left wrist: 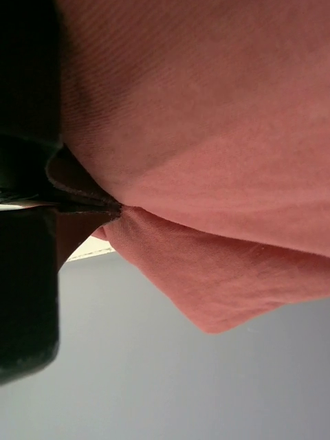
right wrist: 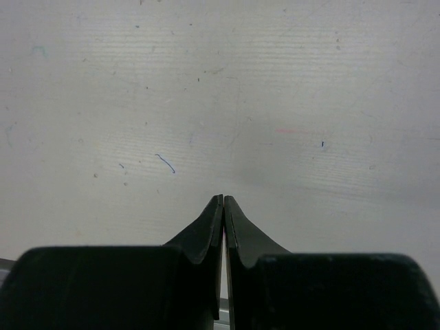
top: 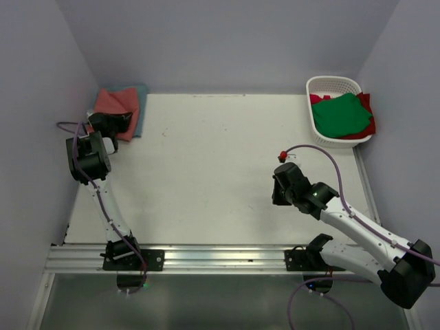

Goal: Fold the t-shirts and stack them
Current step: Put the neatly folded tshirt into the corner of the board with the left arm

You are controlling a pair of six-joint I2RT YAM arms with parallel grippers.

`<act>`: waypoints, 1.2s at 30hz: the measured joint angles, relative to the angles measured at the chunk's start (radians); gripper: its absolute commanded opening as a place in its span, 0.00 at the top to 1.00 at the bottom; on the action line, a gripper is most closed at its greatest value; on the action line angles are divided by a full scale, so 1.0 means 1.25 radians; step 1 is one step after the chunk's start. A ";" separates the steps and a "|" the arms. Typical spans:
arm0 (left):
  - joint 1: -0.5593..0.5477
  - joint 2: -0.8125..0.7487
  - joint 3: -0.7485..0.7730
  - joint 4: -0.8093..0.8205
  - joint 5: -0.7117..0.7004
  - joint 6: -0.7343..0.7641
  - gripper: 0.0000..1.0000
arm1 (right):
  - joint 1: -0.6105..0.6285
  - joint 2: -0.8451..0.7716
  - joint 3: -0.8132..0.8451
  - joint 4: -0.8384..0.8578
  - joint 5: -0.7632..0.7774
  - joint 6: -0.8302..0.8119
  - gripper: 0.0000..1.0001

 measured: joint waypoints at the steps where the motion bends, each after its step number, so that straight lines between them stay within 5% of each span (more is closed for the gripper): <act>1: 0.002 -0.001 0.000 0.006 0.009 -0.001 1.00 | 0.000 -0.001 0.000 0.000 0.000 0.000 0.93; 6: 0.000 -0.031 -0.001 0.024 0.057 -0.005 1.00 | 0.000 -0.001 0.000 0.005 -0.003 -0.003 0.85; 8: -0.005 -0.080 -0.008 0.038 0.076 -0.004 0.80 | 0.000 -0.001 0.000 0.013 -0.003 -0.006 0.64; 10: -0.008 -0.165 -0.028 0.061 0.093 0.005 0.47 | 0.000 -0.001 0.000 0.017 0.000 -0.011 0.46; 12: -0.013 -0.287 -0.078 0.104 0.102 0.015 0.30 | 0.000 -0.001 0.000 0.017 0.007 -0.020 0.26; 16: -0.049 -0.562 -0.214 0.180 0.103 0.065 0.18 | 0.000 -0.001 0.017 0.011 0.051 -0.029 0.03; 23: -0.297 -0.882 -0.408 0.113 0.095 0.259 0.00 | 0.000 0.020 0.110 0.005 0.138 -0.059 0.01; 36: -0.752 -1.204 -0.614 -0.341 -0.064 0.557 0.00 | -0.001 0.047 0.157 -0.001 0.146 -0.096 0.01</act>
